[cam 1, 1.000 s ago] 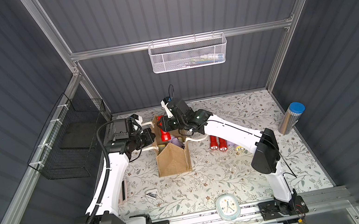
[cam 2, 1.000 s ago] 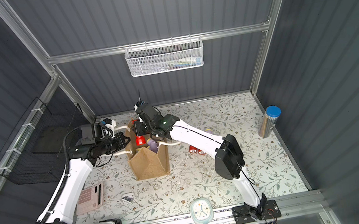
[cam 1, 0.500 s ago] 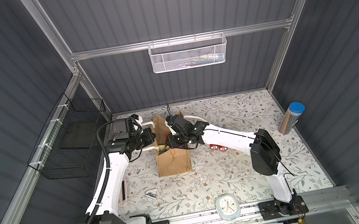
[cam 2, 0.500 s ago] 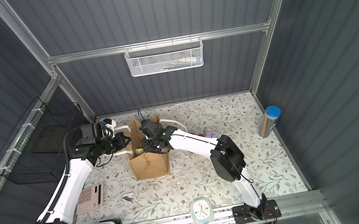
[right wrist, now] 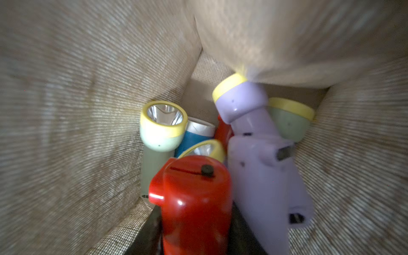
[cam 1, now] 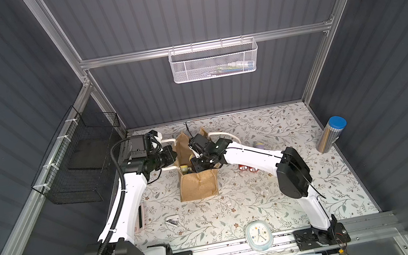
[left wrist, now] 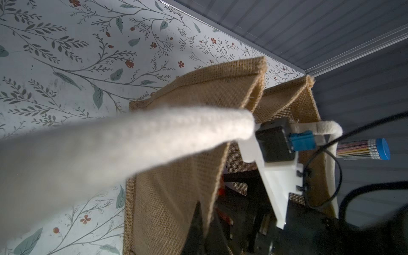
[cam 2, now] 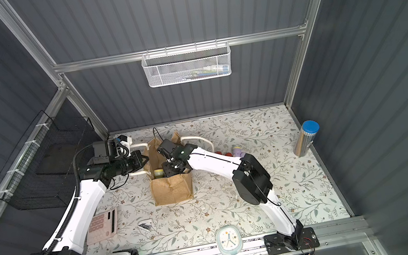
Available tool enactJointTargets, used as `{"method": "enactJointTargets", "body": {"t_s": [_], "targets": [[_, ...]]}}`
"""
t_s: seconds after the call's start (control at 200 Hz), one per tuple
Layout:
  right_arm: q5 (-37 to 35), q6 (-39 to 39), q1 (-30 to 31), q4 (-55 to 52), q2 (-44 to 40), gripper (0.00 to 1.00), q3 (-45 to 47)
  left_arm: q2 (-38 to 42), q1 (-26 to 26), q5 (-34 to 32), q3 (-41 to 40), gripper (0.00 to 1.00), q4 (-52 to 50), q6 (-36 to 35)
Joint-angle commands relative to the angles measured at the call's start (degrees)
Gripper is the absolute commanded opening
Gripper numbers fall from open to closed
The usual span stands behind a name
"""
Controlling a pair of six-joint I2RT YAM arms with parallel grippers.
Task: Put the flashlights into the tote bags
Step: Place the flashlight in the canvas bag.
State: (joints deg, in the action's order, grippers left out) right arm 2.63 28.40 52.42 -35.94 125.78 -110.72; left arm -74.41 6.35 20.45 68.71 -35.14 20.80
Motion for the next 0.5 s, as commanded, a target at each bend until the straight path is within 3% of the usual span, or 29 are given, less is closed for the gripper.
{"method": "enactJointTargets", "body": {"t_s": [0.0, 0.16, 0.495], "targets": [[0.6, -1.3, -0.8, -9.0, 2.3, 0.43, -0.1, 0.4, 0.2, 0.9, 2.2, 0.0, 0.6, 0.6], [4.7, -1.5, -2.3, -9.8, 0.3, 0.54, -1.3, 0.5, 0.2, 0.7, 2.3, 0.0, 0.2, 0.5], [15.9, -2.8, -5.6, -7.7, -10.5, 0.58, -2.7, 0.8, 0.2, 0.5, 2.6, 0.0, -0.3, 0.6]]}}
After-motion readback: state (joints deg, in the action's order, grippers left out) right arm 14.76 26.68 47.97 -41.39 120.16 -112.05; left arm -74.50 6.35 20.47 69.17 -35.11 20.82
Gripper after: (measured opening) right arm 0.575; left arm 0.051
